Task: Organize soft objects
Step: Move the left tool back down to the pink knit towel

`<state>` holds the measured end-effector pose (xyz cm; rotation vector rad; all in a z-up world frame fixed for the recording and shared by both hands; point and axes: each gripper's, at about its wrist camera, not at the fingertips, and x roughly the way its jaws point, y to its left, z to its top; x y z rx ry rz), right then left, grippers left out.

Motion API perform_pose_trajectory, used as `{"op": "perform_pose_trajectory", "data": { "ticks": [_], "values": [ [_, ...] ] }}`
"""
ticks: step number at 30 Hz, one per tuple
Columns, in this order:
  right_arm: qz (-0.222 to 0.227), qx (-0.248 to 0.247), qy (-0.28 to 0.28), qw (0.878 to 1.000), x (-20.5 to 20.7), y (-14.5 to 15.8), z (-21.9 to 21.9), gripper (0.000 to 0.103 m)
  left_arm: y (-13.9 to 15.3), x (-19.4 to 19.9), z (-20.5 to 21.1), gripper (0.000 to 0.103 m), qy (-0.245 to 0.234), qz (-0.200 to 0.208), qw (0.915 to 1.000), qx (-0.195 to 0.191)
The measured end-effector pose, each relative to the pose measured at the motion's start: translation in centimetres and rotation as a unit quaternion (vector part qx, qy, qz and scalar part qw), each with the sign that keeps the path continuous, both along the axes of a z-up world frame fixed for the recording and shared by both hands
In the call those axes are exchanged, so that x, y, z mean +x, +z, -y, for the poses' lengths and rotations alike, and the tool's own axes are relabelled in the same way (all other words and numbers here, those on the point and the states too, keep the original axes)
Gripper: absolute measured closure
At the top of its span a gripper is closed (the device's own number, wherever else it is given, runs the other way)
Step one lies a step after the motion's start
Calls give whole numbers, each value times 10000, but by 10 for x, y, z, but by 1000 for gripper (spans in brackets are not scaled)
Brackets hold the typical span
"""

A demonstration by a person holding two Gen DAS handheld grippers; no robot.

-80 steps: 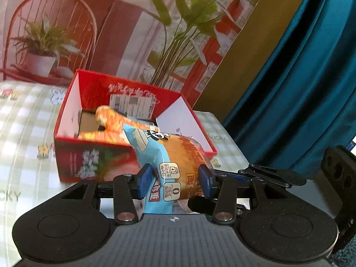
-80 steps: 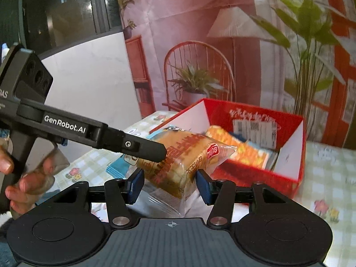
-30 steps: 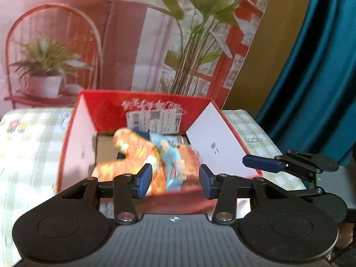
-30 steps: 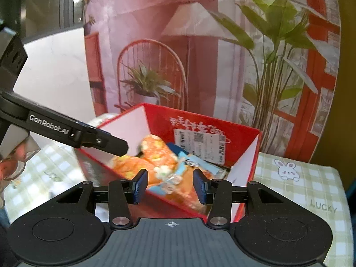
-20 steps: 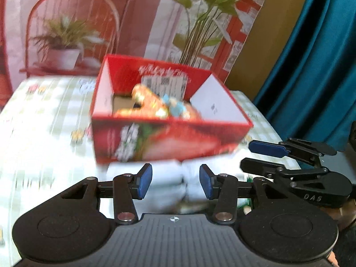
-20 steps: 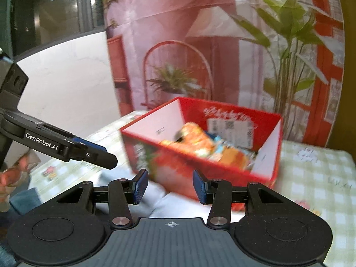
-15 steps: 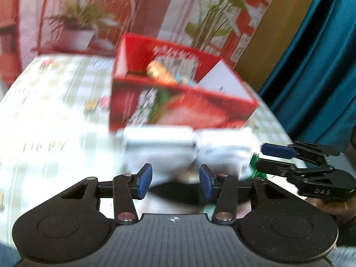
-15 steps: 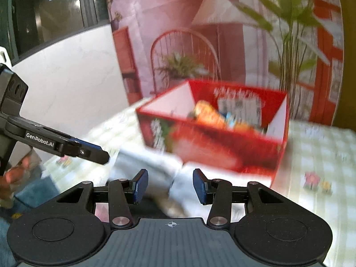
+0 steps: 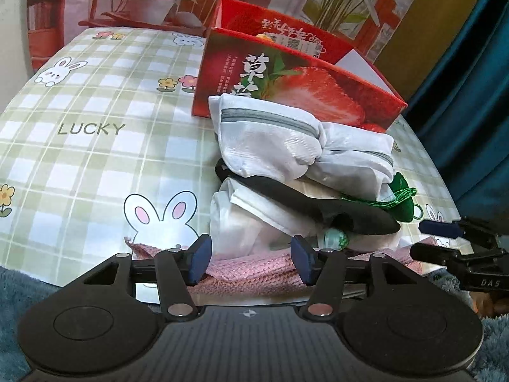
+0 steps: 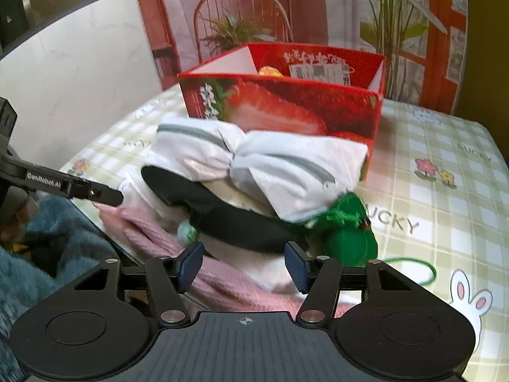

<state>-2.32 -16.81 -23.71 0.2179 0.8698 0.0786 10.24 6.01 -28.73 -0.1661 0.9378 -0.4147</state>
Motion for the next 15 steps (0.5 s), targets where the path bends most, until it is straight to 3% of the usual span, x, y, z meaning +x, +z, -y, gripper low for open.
{"op": "perform_pose_trajectory", "data": {
  "ticks": [6, 10, 15],
  "values": [
    [-434, 28, -90, 9990, 1, -14, 5, 49, -7, 2, -1, 41, 39, -158, 9999, -31],
    [-647, -14, -145, 9978, 0, -22, 6, 40, -10, 2, -1, 41, 70, -188, 9998, -69],
    [-1040, 13, -207, 9944, 5, -41, 6, 44, -11, 2, 0, 41, 70, -187, 9998, -87]
  ]
}}
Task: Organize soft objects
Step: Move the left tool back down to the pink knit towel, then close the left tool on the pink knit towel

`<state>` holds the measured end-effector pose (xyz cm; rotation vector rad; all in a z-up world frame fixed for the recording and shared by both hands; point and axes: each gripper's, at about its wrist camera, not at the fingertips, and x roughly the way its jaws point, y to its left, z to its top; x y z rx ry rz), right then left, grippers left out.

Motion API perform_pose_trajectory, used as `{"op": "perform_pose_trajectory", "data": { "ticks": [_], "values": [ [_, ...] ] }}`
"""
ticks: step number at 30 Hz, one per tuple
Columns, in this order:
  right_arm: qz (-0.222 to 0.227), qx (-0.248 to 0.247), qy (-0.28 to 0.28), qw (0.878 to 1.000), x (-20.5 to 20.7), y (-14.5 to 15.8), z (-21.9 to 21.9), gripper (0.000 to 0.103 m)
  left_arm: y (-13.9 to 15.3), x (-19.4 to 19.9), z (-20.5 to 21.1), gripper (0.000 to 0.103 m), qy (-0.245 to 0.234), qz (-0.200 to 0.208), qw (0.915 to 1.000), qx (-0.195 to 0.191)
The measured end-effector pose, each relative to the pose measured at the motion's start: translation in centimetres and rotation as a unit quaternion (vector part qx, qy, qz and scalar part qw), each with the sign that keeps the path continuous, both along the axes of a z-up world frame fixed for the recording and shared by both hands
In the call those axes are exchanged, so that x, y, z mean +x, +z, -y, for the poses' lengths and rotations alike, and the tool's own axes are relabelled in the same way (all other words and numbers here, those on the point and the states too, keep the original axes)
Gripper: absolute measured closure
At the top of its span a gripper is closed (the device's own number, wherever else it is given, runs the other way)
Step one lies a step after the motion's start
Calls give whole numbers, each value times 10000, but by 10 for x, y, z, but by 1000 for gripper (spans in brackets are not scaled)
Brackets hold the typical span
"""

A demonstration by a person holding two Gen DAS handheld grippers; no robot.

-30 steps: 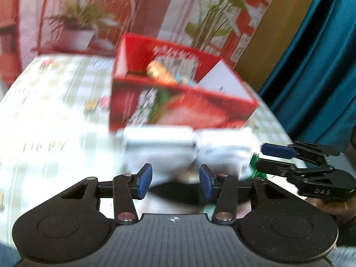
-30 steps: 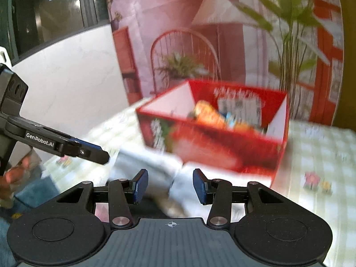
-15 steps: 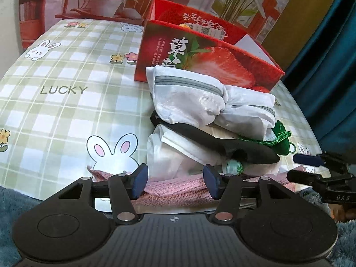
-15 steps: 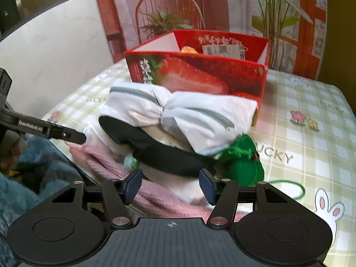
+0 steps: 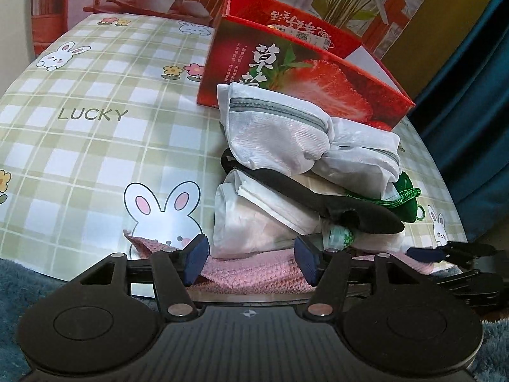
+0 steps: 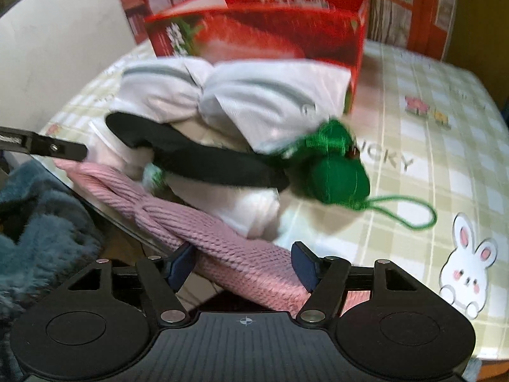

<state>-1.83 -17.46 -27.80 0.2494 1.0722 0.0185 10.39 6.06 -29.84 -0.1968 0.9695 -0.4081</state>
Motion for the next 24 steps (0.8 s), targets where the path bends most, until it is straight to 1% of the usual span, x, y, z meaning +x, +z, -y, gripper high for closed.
{"op": "perform_pose_trajectory", "data": {
  "ticks": [1, 2, 3, 4, 5, 7, 10, 13, 15, 17, 18, 20, 23, 24],
  "values": [
    [-59, 6, 1, 10000, 1, -3, 0, 51, 0, 0, 0, 41, -1, 1, 10000, -6],
    [-96, 4, 12, 10000, 2, -6, 0, 55, 0, 0, 0, 40, -17, 20, 10000, -16],
    [-77, -7, 0, 10000, 2, -6, 0, 62, 1, -1, 0, 39, -61, 73, 9999, -33],
    [-26, 1, -17, 10000, 2, -5, 1, 74, 2, -2, 0, 37, -102, 114, 9999, -51],
    [11, 21, -39, 10000, 3, -4, 2, 79, 3, -3, 1, 34, -151, 166, 9997, -73],
    [89, 78, -77, 9999, 4, -3, 5, 84, 4, -4, 3, 32, -238, 246, 9994, -88],
    [130, 199, -103, 9997, 9, -5, 8, 86, 3, -4, 6, 32, -309, 242, 9992, -61],
    [184, 327, -247, 9990, 14, -7, 13, 86, -1, -1, 6, 32, -295, 153, 9994, 14],
    [214, 379, -331, 9985, 15, -8, 17, 86, -7, 2, 7, 32, -255, -5, 9995, 160],
    [223, 410, -348, 9983, 14, -10, 18, 86, -17, 9, 6, 32, -189, -249, 9992, 238],
    [229, 425, -359, 9982, 14, -10, 18, 86, -23, 12, 6, 32, -151, -384, 9989, 226],
    [240, 461, -385, 9979, 12, -11, 19, 85, -29, 15, 3, 33, -119, -508, 9985, 154],
    [256, 523, -430, 9974, 11, -13, 21, 84, -30, 15, 6, 33, -176, -440, 9986, 244],
    [259, 539, -445, 9972, 11, -13, 21, 84, -30, 14, 8, 38, -200, -404, 9986, 291]
  ]
}}
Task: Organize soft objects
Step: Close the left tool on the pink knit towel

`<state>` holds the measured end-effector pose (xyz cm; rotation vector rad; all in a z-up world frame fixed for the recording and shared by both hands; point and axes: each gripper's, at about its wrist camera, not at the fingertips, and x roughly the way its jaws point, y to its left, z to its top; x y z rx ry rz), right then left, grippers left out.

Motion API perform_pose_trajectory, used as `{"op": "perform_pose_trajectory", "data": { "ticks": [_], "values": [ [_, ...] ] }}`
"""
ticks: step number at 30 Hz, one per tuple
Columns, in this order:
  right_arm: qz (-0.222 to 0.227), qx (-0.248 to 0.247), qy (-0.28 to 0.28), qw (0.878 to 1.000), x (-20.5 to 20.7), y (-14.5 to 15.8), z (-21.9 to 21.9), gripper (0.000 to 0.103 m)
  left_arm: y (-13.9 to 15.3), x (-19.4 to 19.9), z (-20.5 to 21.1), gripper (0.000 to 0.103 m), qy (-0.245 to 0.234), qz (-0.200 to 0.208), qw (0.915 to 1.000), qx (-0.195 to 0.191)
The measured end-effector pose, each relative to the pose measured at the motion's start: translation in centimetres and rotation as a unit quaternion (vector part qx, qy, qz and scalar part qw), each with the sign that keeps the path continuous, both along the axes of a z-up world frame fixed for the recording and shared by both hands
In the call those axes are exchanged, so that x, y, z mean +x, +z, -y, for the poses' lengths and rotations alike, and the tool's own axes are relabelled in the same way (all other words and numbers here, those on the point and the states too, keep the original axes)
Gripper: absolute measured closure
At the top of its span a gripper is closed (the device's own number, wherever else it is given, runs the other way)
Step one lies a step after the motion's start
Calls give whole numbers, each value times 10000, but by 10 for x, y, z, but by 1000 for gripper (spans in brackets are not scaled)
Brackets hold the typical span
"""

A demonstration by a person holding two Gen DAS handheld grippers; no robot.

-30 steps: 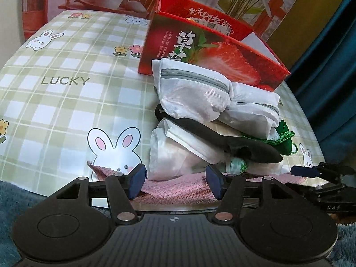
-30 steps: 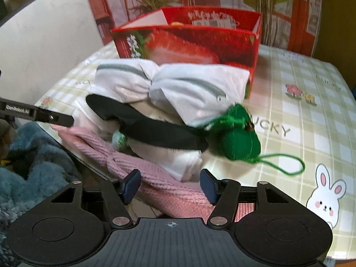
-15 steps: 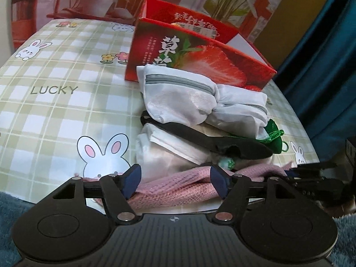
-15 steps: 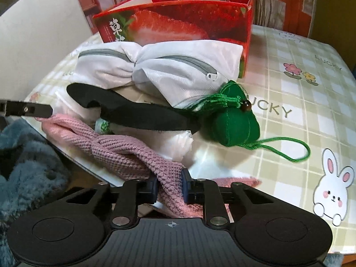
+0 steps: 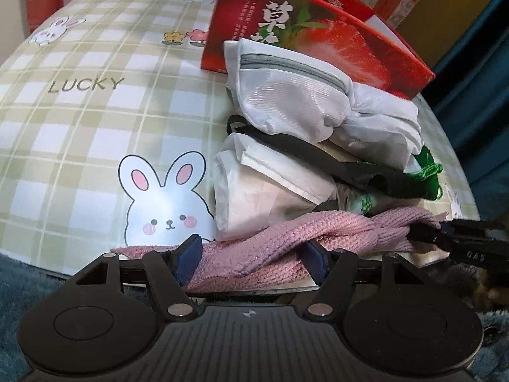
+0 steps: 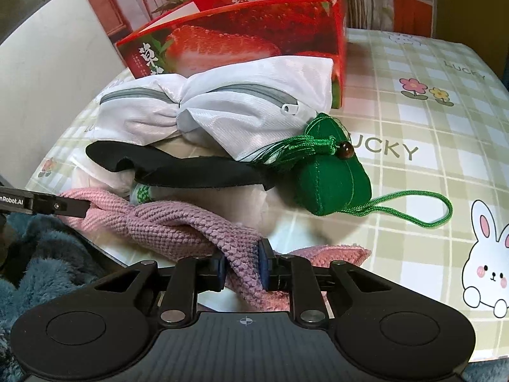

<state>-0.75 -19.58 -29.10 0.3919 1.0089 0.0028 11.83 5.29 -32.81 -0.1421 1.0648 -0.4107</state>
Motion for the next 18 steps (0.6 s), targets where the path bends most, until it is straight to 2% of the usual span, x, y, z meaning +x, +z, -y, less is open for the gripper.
{"op": "perform_pose_trajectory", "data": {
  "ticks": [1, 2, 3, 5, 7, 12, 15, 18],
  "values": [
    [3, 11, -12, 10000, 0, 0, 0, 84, 0, 0, 2, 45, -11, 54, 10000, 57],
    [6, 10, -16, 10000, 0, 0, 0, 84, 1, 1, 3, 64, -14, 76, 9999, 82],
    [8, 3, -21, 10000, 0, 0, 0, 84, 1, 1, 2, 79, 19, 99, 9999, 74],
    [11, -4, -37, 10000, -1, 0, 0, 81, 2, 1, -1, 86, 50, 119, 9999, -42],
    [15, -55, -70, 10000, -4, 2, 0, 74, 4, 0, -3, 89, 86, 190, 9997, -100],
    [49, -152, -210, 9997, -14, 8, 3, 73, 14, -7, -8, 90, 170, 386, 9990, -155],
    [115, -128, -181, 9997, -19, 14, 3, 92, 24, -14, -12, 90, 200, 611, 9976, -253],
    [360, -173, -32, 9992, -22, 25, 0, 96, 30, -18, -13, 90, 227, 788, 9962, -306]
  ]
}}
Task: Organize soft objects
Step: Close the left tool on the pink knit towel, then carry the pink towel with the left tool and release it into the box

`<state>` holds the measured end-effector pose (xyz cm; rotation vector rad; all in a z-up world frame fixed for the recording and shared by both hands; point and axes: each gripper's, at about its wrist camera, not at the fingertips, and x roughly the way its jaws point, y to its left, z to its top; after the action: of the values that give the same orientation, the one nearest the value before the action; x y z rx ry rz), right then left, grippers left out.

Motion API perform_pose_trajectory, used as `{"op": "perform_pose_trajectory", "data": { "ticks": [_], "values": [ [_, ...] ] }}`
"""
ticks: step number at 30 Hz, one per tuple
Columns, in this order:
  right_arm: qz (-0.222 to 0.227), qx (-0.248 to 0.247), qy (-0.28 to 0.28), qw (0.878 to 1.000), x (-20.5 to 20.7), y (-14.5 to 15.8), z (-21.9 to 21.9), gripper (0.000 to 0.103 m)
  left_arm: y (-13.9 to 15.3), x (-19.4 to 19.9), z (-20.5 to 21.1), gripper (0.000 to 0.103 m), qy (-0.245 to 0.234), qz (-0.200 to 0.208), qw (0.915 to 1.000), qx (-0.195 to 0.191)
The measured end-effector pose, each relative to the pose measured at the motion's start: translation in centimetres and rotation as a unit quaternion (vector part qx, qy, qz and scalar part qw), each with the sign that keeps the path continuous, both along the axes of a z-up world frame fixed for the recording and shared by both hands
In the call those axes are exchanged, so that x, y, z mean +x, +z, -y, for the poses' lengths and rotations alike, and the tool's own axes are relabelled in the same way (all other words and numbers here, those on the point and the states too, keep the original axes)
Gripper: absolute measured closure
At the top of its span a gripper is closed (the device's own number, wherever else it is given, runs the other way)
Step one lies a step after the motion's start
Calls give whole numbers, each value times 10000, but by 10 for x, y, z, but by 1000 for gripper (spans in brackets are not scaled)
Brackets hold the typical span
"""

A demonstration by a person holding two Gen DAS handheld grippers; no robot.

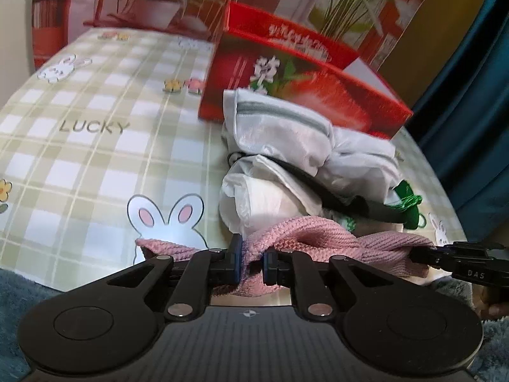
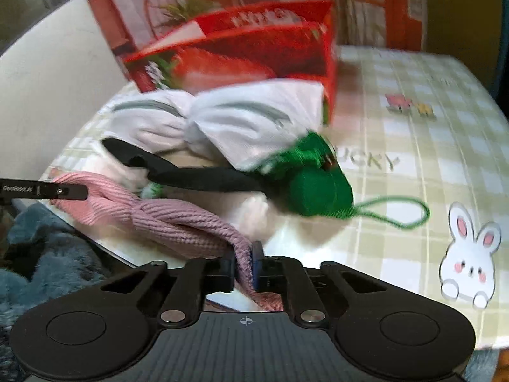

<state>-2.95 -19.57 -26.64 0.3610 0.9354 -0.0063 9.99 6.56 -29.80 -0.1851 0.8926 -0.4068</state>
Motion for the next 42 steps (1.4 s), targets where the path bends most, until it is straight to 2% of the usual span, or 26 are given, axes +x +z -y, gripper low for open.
{"op": "perform_pose_trajectory", "data": {
  "ticks": [8, 15, 25, 28, 37, 42],
  "values": [
    [775, -87, 207, 9967, -6, 33, -7, 96, 9, -9, -6, 90, 186, 137, 9997, 24],
    [1039, -245, 261, 9939, -5, 44, -13, 96, 31, -26, -12, 90, 383, 702, 9968, 99],
    [1564, -329, 180, 9870, -6, 68, -10, 96, 65, -33, -9, 90, 340, 1373, 9899, 123],
    [1652, -394, 165, 9853, -3, 74, -7, 96, 75, -27, -5, 90, 302, 1472, 9886, 132],
    [1983, -646, 117, 9779, 14, 102, 0, 96, 113, 3, 8, 90, 271, 1815, 9829, -164],
    [2135, -678, -10, 9746, 35, 111, 11, 96, 129, 40, 21, 90, 416, 1813, 9824, -178]
  ]
}}
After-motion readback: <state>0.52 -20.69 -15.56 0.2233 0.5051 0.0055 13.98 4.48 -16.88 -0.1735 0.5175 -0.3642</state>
